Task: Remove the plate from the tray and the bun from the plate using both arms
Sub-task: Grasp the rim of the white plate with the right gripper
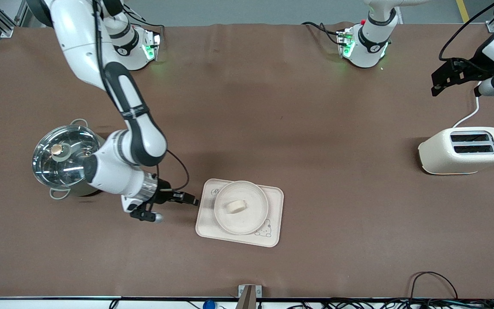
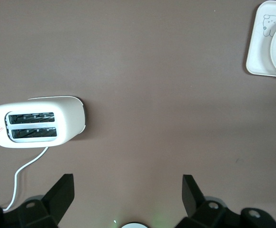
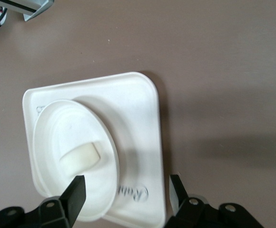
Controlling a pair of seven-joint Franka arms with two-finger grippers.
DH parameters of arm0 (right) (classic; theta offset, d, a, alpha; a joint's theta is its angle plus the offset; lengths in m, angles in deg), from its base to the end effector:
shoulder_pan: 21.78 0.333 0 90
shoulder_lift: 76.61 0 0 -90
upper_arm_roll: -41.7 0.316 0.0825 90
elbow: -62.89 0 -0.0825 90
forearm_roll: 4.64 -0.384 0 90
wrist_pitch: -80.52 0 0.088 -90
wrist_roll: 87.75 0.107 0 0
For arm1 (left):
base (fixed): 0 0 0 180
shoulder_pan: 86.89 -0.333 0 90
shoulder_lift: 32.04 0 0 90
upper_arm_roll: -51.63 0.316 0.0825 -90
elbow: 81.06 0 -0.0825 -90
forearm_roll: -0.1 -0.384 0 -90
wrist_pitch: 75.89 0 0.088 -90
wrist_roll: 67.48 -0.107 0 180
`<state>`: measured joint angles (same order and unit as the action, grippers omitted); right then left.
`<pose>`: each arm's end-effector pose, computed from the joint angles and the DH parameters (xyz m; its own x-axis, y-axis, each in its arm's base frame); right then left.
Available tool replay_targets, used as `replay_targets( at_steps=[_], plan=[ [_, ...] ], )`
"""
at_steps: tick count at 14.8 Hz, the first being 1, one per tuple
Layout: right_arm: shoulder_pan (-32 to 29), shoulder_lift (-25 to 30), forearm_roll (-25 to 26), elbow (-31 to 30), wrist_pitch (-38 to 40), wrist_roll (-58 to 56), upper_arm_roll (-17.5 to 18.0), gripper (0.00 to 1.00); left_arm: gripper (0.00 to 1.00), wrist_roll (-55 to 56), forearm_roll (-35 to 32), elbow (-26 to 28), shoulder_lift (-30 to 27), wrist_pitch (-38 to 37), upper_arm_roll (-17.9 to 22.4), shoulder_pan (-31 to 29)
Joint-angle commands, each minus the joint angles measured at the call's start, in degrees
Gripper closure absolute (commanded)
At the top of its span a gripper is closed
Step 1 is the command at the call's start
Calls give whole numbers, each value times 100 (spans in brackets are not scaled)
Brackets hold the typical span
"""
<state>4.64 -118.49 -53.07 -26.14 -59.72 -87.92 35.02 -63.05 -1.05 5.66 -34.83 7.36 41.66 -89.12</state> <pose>0.6740 0.2571 0.2357 0.9719 -0.2347 0.0157 -0.1935 -0.8358 -0.5138 0.5223 -0.0714 0.6669 0.9984 -0.0551 -0.0103 -0.0554 -0.9980 -0.0293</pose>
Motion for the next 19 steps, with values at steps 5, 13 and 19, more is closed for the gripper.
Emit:
replay_targets(
  at_steps=[5, 13, 19],
  plan=[
    [539, -820, -668, 509, -793, 61, -26, 41, 0, -57, 27, -155, 77, -72, -14, -23],
    [479, -839, -651, 509, -900, -27, 132, 99, 0, 4, 36, -208, 77, -72, -23, 30],
    [364, 530, -651, -1042, -152, -589, 123, 99, 0, -101, 54, -208, 165, -72, -31, -14]
  ],
)
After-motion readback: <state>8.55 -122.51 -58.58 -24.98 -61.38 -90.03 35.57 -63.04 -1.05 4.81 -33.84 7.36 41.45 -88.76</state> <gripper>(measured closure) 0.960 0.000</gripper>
